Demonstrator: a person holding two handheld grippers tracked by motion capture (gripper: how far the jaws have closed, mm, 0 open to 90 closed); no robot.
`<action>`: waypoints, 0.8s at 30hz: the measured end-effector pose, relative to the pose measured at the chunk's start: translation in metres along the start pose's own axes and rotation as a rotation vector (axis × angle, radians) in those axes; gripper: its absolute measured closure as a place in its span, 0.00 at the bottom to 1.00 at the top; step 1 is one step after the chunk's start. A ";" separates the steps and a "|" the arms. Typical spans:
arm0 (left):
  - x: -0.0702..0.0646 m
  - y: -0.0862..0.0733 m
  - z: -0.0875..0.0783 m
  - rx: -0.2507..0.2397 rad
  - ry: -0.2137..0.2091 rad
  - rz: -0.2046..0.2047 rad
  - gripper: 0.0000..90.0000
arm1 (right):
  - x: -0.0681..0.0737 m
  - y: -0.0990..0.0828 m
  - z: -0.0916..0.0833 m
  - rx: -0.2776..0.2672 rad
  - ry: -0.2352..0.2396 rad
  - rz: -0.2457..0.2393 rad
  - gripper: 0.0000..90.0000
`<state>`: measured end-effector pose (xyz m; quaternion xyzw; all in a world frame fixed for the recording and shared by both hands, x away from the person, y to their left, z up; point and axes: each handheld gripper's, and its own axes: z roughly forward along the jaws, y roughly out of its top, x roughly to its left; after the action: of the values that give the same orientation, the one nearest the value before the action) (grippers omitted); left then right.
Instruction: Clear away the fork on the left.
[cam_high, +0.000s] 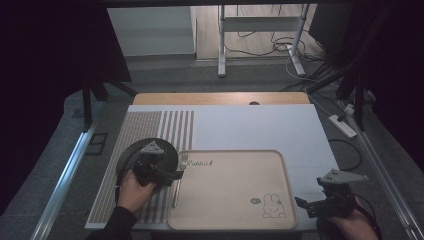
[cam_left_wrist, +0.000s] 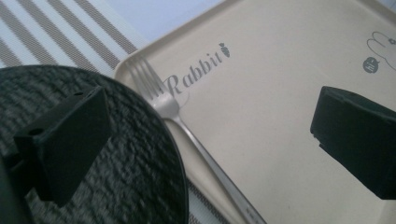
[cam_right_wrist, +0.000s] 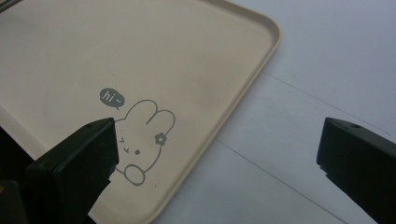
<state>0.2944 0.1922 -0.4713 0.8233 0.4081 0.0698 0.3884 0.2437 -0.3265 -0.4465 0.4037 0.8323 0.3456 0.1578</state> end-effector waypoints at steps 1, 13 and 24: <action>0.000 -0.002 -0.002 -0.003 -0.002 -0.006 0.00 | 0.000 0.000 0.000 0.000 0.000 0.000 0.00; 0.002 -0.021 -0.023 -0.039 0.004 -0.044 0.00 | 0.001 0.000 0.000 0.002 0.001 -0.003 0.00; -0.001 -0.034 -0.038 -0.052 0.033 -0.050 0.00 | 0.001 0.000 0.000 0.002 -0.001 -0.001 0.00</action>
<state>0.2567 0.2256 -0.4685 0.8011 0.4330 0.0843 0.4045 0.2435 -0.3257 -0.4463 0.4037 0.8327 0.3444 0.1581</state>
